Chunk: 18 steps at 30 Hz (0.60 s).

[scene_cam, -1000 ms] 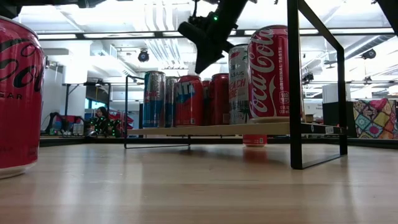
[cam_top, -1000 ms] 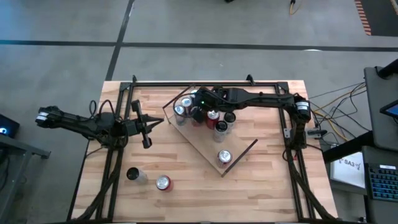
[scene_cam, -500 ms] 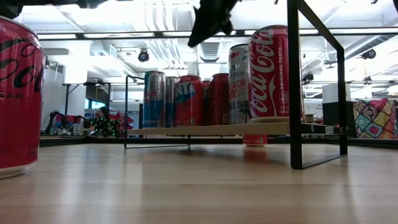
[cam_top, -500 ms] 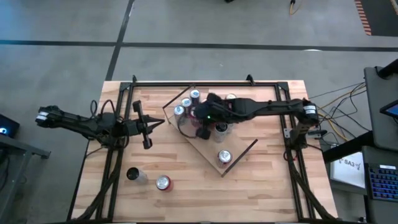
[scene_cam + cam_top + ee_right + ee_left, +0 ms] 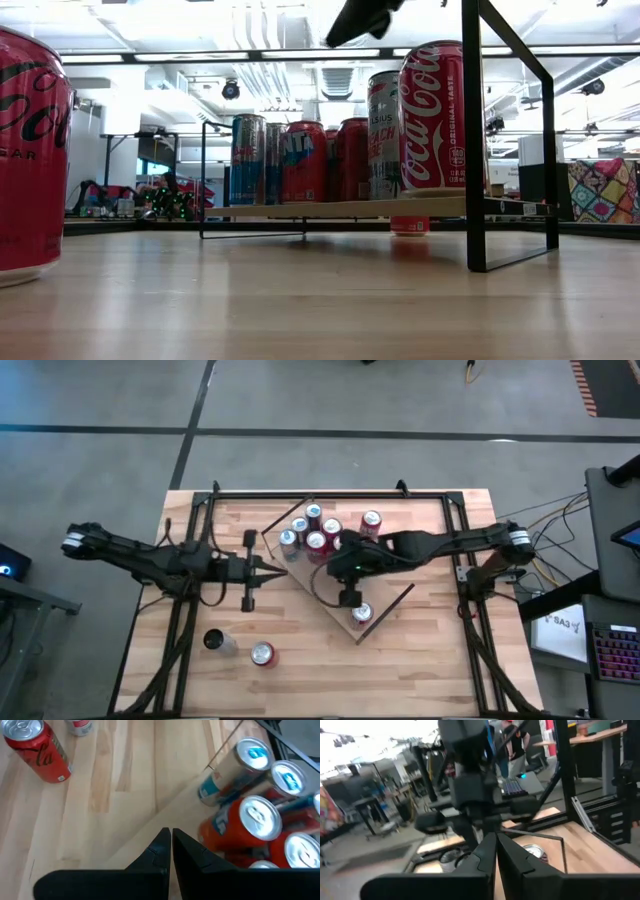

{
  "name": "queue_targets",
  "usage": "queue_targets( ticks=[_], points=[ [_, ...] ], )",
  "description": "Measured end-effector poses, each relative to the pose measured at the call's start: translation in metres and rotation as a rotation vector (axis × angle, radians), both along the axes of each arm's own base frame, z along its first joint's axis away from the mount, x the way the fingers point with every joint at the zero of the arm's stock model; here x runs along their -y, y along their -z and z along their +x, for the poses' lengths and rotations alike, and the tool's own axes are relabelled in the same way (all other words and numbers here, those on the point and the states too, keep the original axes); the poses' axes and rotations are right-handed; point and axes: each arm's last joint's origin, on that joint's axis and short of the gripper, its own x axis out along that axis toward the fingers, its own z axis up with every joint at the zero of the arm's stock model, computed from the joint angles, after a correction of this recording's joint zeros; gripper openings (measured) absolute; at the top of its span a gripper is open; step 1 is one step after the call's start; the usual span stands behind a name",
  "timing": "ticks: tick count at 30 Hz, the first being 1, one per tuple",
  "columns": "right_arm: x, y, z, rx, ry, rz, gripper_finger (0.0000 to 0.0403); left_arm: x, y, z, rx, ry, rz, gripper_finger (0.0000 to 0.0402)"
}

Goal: Place canned beverage on shelf
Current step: Put the orange soda can on the shelf aligned with the orange soda can on the shelf

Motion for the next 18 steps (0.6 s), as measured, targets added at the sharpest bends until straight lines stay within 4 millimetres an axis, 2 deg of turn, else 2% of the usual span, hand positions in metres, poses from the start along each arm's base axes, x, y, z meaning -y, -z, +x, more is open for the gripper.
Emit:
queue_targets(
  ticks=[4,11,18],
  points=[
    [-0.005,-0.003,-0.021,0.053,-0.012,0.013,0.0009,0.006,-0.004,0.008,-0.093,0.012,-0.03,0.0],
    [-0.006,-0.005,-0.054,0.195,-0.024,0.025,0.0009,0.016,-0.024,0.008,-0.231,0.035,-0.146,0.0],
    [-0.003,0.004,-0.073,0.256,-0.031,0.023,0.0009,0.016,-0.036,0.006,-0.449,-0.068,-0.344,0.0]
  ],
)
